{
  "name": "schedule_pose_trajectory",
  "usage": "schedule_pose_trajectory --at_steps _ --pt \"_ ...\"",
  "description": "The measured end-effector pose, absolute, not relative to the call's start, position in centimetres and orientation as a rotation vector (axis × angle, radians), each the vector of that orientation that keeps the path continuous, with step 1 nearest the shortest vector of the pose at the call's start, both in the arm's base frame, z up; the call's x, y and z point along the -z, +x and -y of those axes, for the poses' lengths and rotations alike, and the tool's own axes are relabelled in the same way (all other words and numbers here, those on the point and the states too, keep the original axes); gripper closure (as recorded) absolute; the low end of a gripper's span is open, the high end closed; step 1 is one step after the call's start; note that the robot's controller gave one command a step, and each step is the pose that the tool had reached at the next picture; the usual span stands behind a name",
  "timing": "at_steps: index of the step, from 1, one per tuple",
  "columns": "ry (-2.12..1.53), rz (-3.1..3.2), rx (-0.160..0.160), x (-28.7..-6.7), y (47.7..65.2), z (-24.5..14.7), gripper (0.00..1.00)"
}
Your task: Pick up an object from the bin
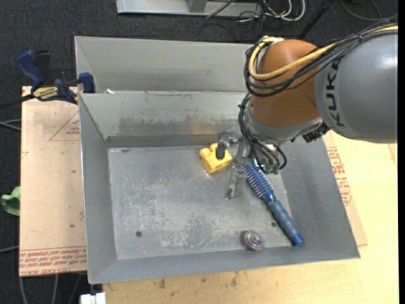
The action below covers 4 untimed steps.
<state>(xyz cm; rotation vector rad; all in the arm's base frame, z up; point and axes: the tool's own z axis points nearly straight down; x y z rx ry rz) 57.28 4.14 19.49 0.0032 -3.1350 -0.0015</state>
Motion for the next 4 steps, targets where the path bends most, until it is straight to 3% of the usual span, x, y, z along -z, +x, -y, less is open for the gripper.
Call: schedule_pose_trajectory --at_steps 1,2,3,4 --pt "0.080 3.135 -0.004 -13.7 56.9 3.3 0.00" --pt "0.241 3.136 -0.003 -9.8 65.0 9.7 0.00" --pt "0.887 3.023 0.015 -7.3 62.5 13.2 0.00" --pt "0.891 3.022 0.012 -7.3 62.4 13.2 1.00"
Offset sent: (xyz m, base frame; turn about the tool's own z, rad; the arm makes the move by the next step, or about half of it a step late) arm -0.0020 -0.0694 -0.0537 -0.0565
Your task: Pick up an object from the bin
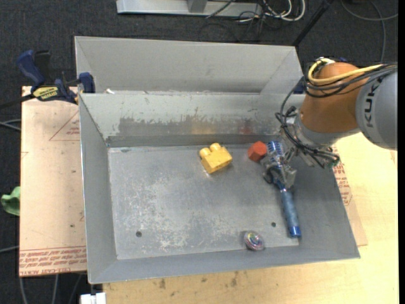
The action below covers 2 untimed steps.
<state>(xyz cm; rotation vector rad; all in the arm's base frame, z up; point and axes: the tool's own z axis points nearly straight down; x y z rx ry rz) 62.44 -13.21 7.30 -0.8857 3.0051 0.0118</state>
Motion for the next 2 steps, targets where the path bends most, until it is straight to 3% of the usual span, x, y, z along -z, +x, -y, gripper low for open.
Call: schedule_pose_trajectory --at_steps 1,2 --pt "-0.929 -2.997 -0.003 -7.70 62.75 10.09 1.00" --pt "-0.920 -2.999 -0.008 -7.66 62.73 10.08 0.00"
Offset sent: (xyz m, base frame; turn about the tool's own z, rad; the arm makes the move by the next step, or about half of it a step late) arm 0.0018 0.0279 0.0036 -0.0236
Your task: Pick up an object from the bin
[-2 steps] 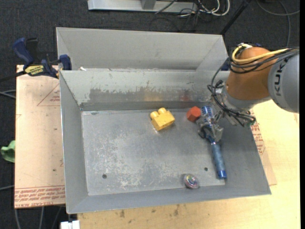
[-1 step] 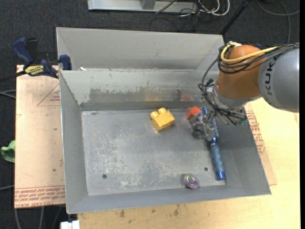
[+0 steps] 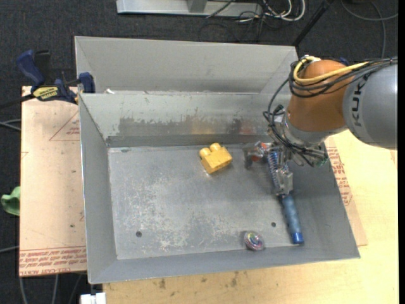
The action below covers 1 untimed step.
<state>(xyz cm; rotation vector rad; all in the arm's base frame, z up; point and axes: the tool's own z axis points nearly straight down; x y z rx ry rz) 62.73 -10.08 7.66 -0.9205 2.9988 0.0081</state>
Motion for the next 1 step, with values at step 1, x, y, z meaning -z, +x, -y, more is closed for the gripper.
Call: schedule_pose_trajectory --at_steps 1 --pt "-1.324 -2.841 -0.014 -8.53 64.63 13.83 0.00"
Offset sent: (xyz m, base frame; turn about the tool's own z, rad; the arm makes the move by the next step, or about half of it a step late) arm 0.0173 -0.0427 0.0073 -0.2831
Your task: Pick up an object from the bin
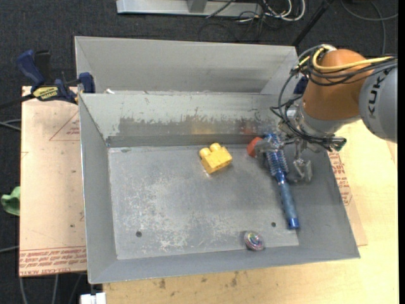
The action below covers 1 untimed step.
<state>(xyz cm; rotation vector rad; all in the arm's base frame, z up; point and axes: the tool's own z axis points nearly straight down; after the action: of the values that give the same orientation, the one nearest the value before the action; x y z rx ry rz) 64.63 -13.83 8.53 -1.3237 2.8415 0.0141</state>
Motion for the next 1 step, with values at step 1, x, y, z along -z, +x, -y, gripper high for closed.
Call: schedule_pose_trajectory --at_steps 1 --pt "-1.329 -2.838 -0.013 -8.48 64.63 13.77 1.00"
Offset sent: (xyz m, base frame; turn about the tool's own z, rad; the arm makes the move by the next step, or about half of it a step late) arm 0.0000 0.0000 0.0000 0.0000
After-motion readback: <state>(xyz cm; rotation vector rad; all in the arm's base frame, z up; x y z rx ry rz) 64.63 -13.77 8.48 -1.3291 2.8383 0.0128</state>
